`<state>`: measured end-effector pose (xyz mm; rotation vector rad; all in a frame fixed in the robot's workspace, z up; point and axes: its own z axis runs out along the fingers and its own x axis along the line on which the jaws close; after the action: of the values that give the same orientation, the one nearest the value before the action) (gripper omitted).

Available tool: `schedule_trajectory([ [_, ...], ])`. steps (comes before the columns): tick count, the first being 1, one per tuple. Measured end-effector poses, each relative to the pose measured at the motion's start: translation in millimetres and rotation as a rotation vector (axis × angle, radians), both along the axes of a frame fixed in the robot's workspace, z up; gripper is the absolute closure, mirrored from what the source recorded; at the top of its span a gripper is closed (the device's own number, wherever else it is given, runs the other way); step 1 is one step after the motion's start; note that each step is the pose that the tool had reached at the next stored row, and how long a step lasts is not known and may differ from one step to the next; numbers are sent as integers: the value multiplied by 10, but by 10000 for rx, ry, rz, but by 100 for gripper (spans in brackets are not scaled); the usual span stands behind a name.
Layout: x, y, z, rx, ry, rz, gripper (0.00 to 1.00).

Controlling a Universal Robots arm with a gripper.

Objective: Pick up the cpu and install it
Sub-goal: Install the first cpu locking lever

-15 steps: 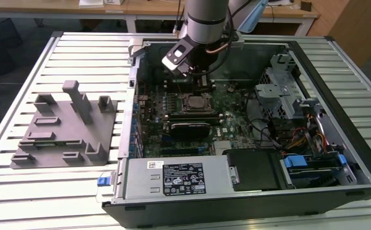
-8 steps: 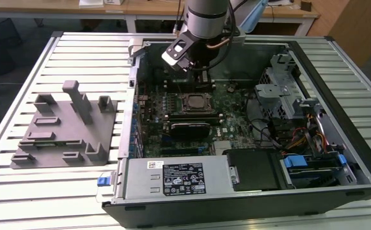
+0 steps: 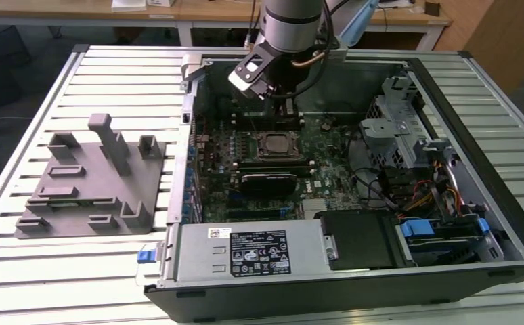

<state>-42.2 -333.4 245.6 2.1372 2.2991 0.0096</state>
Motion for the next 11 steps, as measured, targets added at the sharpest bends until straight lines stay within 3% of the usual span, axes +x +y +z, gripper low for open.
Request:
schedule_trajectory([
  [11, 0, 0, 30, 0, 0, 7, 89],
])
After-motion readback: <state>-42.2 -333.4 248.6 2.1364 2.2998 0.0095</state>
